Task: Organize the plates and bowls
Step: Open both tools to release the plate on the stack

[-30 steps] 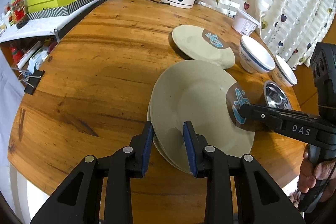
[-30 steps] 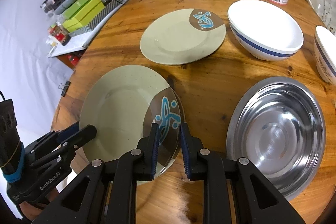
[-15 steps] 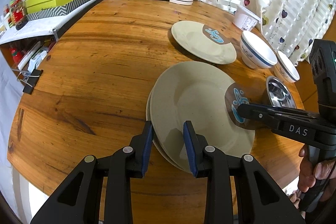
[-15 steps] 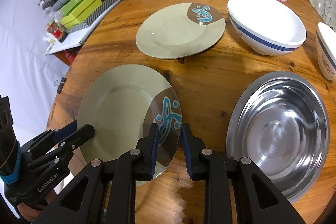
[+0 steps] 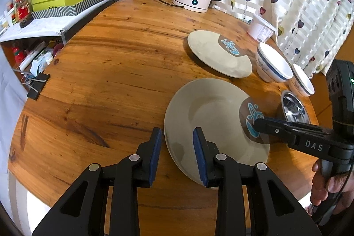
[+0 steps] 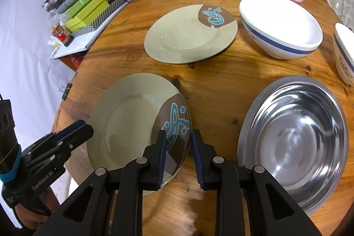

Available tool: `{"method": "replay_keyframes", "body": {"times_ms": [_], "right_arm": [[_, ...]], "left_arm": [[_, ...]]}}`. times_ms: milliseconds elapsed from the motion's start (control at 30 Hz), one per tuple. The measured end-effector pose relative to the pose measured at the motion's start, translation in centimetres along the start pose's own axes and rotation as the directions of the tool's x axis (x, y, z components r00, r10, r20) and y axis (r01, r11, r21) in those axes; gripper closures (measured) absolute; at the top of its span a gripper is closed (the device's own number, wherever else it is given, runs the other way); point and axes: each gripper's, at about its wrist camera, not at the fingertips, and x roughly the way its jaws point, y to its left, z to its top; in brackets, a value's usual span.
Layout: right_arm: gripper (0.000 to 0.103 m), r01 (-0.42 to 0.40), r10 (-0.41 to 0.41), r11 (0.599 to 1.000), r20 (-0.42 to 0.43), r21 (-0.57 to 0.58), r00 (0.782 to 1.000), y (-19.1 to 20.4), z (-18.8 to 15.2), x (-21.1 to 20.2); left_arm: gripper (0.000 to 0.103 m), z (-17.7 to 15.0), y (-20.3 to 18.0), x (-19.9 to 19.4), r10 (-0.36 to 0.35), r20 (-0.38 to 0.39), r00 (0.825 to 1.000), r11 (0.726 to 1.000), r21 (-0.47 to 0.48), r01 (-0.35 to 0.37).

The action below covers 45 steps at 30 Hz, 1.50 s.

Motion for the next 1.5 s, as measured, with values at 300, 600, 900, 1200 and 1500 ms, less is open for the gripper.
{"method": "replay_keyframes", "body": {"times_ms": [300,600,900,1200,1500], "right_arm": [[0.079,-0.014,0.014,1.000,0.036,0.009,0.999,-0.3,0.1,-1.4],[0.079,-0.047,0.045,0.999,0.100,0.022,0.994,-1.0,0.7,-3.3],[0.070,-0.059,0.053,0.997,0.112,0.058,0.992,-2.0,1.2,-3.5],[0.068,-0.060,0.052,0.996,0.108,0.069,0.993,-2.1,1.7,-3.5],[0.068,-0.062,0.051,0.994,0.114,0.095,0.992,-2.6,2.7,-3.5]], "left_arm": [[0.072,0.6,0.1,0.1,-0.010,0.007,1.000,1.000,0.004,0.010],[0.072,2.0,-0.1,-0.6,-0.025,0.032,0.999,0.999,0.024,0.025],[0.072,3.0,-0.9,-0.3,-0.024,0.036,0.999,0.999,0.048,0.022],[0.072,3.8,-1.6,0.1,-0.025,0.036,0.999,0.997,0.068,0.023],[0.072,4.9,-2.0,0.6,-0.029,0.031,0.999,0.996,0.086,0.026]]}}
